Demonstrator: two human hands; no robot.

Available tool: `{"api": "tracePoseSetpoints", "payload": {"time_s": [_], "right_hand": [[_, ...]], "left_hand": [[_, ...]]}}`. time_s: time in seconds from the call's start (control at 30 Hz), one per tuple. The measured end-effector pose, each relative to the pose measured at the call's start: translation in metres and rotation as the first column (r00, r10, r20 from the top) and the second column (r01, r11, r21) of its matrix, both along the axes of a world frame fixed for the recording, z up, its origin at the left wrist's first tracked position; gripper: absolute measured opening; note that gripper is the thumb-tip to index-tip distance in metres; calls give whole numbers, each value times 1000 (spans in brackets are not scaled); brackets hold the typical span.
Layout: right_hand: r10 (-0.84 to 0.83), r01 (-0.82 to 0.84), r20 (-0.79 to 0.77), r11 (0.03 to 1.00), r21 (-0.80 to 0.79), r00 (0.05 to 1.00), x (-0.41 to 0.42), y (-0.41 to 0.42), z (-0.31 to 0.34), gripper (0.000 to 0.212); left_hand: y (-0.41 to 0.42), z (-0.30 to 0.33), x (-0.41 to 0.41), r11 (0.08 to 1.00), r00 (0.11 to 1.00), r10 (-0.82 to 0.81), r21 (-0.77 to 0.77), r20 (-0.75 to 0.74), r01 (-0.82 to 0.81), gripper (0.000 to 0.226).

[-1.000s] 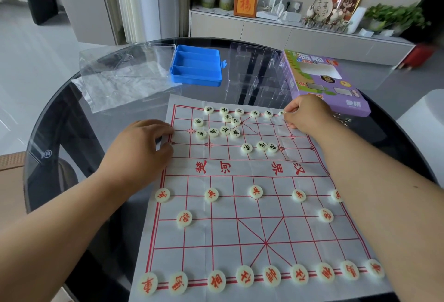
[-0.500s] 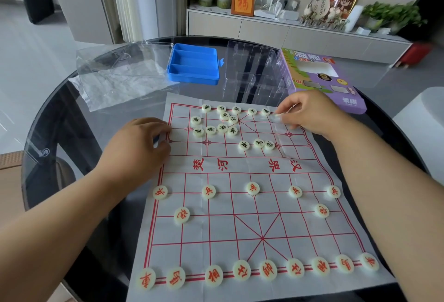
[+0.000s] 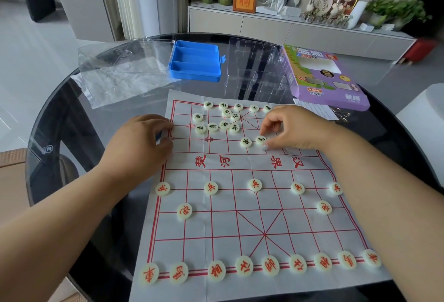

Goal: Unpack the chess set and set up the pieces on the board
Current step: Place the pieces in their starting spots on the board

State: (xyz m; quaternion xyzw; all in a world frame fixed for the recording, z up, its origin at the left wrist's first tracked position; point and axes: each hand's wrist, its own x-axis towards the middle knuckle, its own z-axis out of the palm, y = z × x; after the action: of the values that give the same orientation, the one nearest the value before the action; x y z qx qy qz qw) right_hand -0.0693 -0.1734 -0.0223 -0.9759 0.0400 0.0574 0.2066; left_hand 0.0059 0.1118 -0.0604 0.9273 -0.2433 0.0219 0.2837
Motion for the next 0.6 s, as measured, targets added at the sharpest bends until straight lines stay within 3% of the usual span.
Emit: {"api": "tracePoseSetpoints", "payload": {"time_s": [0.13,0.33,0.6], "right_hand": [[13,-12,28,1000,-17,1000,4,5,0,14],[-47,17,273,994,112,961,52,38,8,13],[-100,80,230,992,92,968,123,82,-15,14]], "left_hand": [[1,0,0,1000,1000,2,8,2,-2,37],[1,-1,2,1000,1000,4,19,14,-4,38],[2,-3,4,1000,1000,-6,9,18,5,37]]}}
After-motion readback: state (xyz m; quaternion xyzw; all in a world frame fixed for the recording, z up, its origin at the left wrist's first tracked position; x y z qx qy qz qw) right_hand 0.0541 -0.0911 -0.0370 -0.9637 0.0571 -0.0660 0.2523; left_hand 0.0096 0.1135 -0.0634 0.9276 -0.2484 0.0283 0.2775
